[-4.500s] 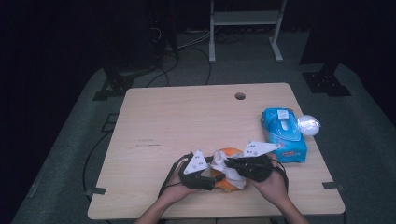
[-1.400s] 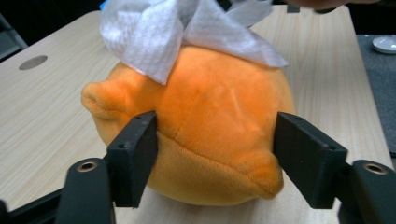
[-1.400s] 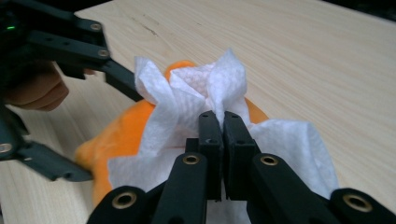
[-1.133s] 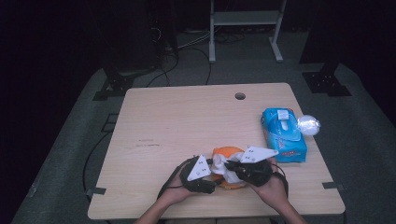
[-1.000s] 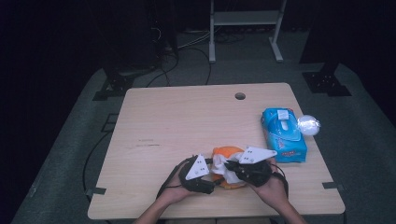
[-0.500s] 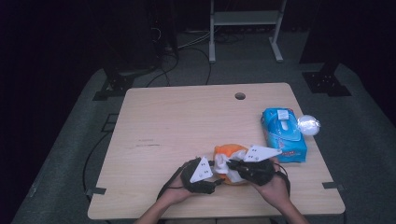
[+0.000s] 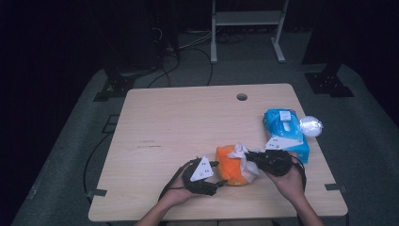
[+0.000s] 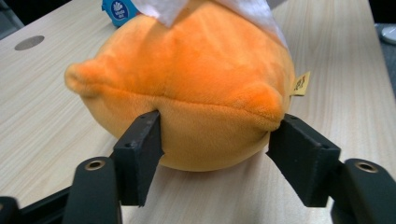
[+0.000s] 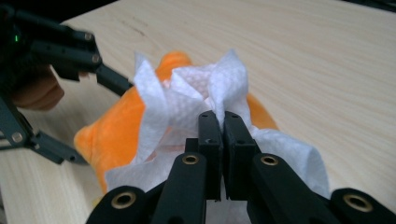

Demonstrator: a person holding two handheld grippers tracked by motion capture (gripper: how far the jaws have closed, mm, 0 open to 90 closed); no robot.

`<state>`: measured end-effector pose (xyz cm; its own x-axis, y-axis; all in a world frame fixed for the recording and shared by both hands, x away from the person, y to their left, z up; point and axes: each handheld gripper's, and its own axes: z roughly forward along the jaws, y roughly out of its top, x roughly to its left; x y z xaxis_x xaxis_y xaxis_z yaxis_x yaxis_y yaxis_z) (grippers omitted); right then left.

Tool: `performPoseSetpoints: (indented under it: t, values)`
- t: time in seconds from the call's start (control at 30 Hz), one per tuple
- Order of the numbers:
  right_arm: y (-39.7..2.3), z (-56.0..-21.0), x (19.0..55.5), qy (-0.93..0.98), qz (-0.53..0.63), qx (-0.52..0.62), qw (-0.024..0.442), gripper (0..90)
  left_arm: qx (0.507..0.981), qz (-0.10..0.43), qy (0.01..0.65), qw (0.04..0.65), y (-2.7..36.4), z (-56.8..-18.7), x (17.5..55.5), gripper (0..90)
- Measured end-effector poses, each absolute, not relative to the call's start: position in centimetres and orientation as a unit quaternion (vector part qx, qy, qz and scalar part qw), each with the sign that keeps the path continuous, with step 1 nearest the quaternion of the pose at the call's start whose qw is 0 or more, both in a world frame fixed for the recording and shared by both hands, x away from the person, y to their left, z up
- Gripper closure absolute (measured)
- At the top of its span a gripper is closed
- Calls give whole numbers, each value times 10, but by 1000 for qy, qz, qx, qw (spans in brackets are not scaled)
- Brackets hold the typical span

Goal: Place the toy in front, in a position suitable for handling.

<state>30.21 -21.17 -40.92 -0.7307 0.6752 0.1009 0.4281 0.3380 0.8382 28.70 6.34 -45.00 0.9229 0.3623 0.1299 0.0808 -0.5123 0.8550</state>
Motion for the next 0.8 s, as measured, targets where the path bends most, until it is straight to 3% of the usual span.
performPoseSetpoints:
  t: [0.23,0.43,0.8]
  values:
    - [-193,-411,293,826,460,307,109,865,838,139,141,509,75,-434,287,316]
    - [-170,-409,281,843,454,268,105,864,845,141,152,493,76,-444,291,328]
    - [-209,-405,297,818,457,324,131,866,845,142,158,491,75,-447,294,344]
